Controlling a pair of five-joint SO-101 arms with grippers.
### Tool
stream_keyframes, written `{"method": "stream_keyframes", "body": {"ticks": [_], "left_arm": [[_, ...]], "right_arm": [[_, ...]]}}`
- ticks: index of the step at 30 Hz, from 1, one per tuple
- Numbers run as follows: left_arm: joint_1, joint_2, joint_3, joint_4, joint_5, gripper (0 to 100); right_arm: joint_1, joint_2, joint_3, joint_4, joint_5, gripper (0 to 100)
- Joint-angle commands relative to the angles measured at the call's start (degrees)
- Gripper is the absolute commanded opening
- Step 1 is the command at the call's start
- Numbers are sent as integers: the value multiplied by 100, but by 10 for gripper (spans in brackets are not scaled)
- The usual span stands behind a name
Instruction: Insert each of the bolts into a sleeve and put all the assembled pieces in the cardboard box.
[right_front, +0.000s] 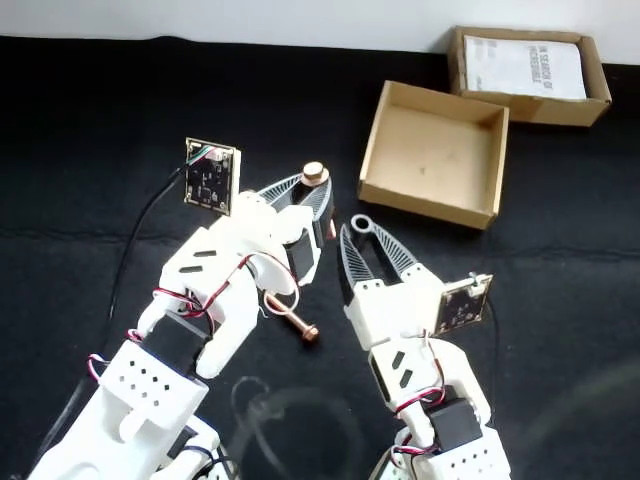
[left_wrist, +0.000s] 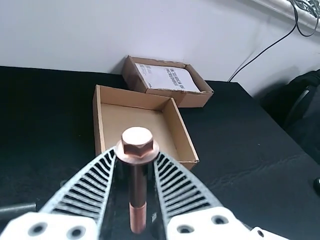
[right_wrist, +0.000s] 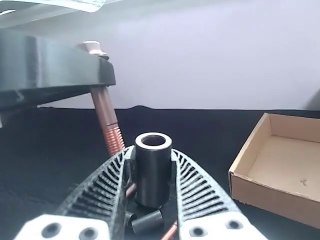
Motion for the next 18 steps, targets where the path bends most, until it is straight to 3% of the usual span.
{"method": "stream_keyframes", "body": {"ticks": [1, 5, 11, 18], "left_arm": [[66, -101, -84, -510, 18, 9], [75, -101, -365, -809, -70, 9], [848, -136, -576, -466, -1336, 9], [1130, -101, -576, -457, -1380, 9]], "right_arm": [[-48, -40, 734, -127, -53, 7], [-198, -40, 734, -119, -53, 7], [-470, -40, 734, -119, -44, 7], [-462, -40, 734, -119, -35, 7]]}}
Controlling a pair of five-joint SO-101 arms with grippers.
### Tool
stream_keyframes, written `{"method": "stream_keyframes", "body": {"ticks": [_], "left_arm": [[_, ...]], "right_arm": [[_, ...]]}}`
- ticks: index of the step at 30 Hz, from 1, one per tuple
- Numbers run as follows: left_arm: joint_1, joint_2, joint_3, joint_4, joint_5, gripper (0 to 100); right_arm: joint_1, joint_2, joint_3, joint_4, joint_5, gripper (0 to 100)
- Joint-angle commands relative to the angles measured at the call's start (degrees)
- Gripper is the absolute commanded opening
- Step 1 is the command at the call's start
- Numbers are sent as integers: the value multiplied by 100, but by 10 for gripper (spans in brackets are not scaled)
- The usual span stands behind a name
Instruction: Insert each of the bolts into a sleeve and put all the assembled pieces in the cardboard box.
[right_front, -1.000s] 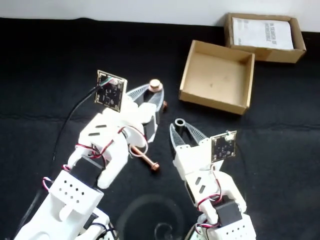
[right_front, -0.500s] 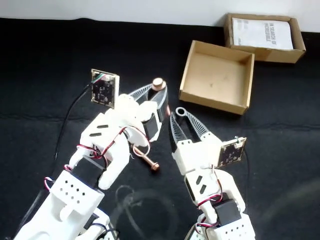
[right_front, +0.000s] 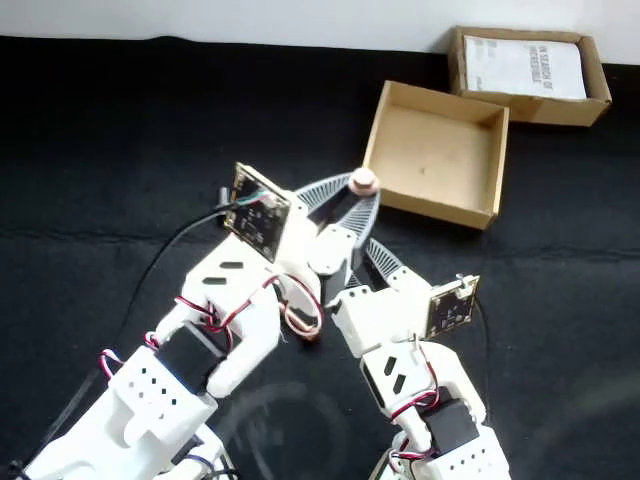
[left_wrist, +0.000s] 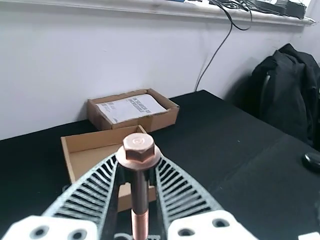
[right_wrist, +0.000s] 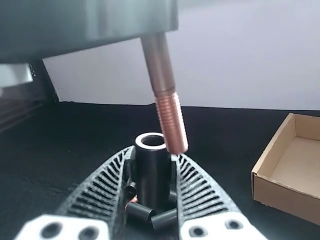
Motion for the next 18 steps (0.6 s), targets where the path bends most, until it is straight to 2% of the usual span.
{"method": "stream_keyframes", "body": {"ticks": [1, 6, 10, 18], "left_arm": [[66, -92, -338, 9, -44, 9], [-84, -101, -347, 9, -79, 9], [-66, -127, -347, -9, -615, 9], [-57, -136, -374, -18, -642, 9]], "right_arm": [[-22, -40, 734, -119, -9, 7], [-22, -31, 734, -119, 0, 7], [-22, -31, 734, -119, 9, 7], [-22, -31, 734, -110, 9, 7]]}}
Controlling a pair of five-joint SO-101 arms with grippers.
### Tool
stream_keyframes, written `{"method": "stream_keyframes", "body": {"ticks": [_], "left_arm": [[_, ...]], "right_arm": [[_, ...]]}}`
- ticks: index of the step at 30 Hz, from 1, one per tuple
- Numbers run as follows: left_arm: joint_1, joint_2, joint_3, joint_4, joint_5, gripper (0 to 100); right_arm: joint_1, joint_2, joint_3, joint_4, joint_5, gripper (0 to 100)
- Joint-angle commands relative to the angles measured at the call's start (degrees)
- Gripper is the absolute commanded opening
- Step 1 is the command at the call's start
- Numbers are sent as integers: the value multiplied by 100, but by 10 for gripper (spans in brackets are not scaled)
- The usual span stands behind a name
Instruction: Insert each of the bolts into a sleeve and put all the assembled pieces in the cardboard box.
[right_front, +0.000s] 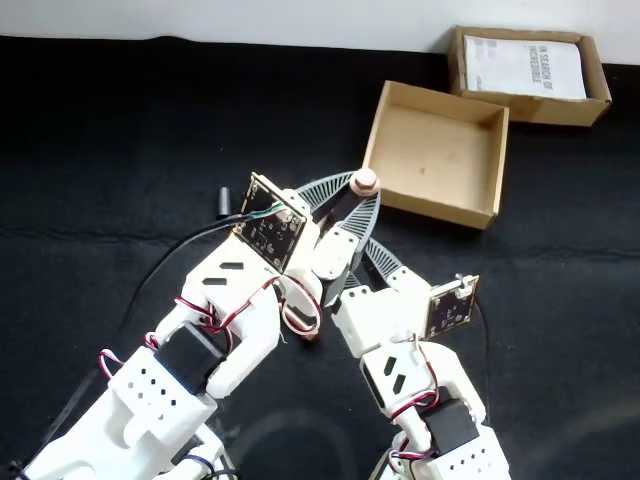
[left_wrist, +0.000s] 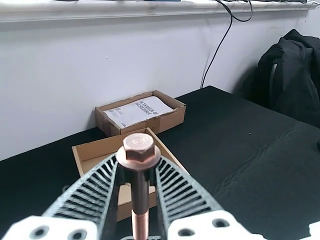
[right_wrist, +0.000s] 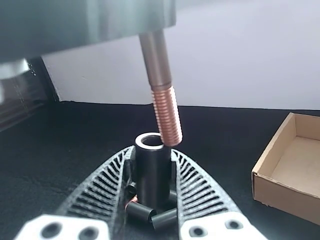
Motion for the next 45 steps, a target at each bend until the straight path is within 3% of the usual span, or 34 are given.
{"method": "stream_keyframes", "body": {"ticks": [1, 10, 15, 45], "left_arm": [[-22, -136, -382, -18, -26, 9], [75, -119, -716, 26, -26, 9], [110, -110, -708, 334, 0, 9], [57, -136, -127, 334, -396, 9]], "right_arm": [[-13, -31, 734, -110, 9, 7], [-13, -31, 734, 154, 26, 7], [-13, -48, 734, 136, 448, 7], [-4, -57, 734, 154, 457, 7]]}}
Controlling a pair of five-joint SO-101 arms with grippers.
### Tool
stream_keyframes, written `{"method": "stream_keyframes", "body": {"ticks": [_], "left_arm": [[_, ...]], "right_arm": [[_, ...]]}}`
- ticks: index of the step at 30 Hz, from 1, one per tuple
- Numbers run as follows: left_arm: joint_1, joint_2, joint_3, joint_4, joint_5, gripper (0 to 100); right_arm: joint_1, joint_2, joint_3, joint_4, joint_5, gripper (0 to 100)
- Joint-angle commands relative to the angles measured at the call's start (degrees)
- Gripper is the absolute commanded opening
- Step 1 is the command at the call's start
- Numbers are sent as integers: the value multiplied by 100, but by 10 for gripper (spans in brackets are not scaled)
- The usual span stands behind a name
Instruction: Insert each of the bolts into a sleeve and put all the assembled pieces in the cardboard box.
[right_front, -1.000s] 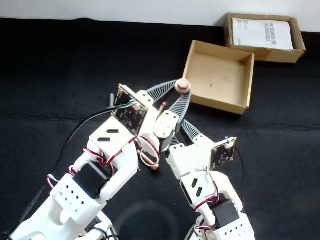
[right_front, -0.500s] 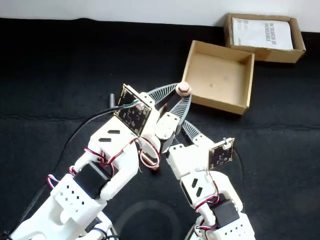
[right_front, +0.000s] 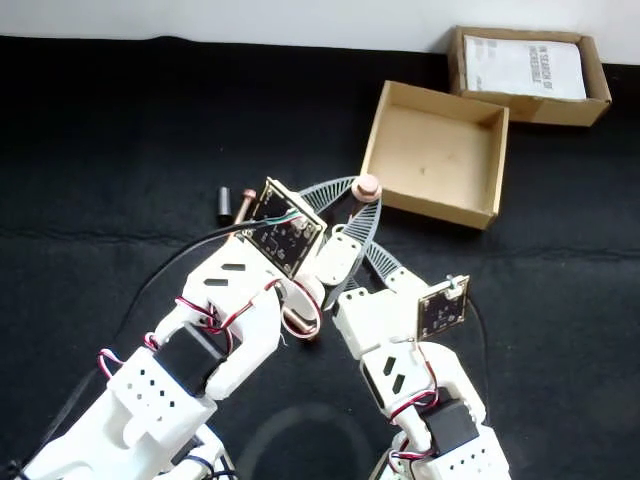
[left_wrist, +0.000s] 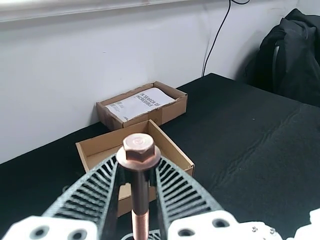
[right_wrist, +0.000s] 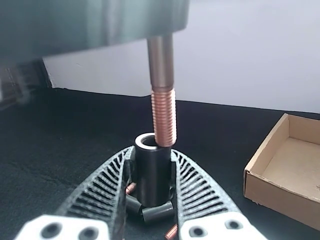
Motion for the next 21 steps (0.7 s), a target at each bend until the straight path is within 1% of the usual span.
{"method": "stream_keyframes", "body": {"ticks": [1, 16, 21], "left_arm": [[-13, -136, -48, 9, -35, 9], [-119, -136, -31, 35, -35, 9], [-110, -136, -31, 378, -26, 9]], "right_arm": [[-4, -57, 734, -4, 62, 7], [127, -57, 734, -13, 62, 7], [127, -57, 734, -13, 62, 7]]}}
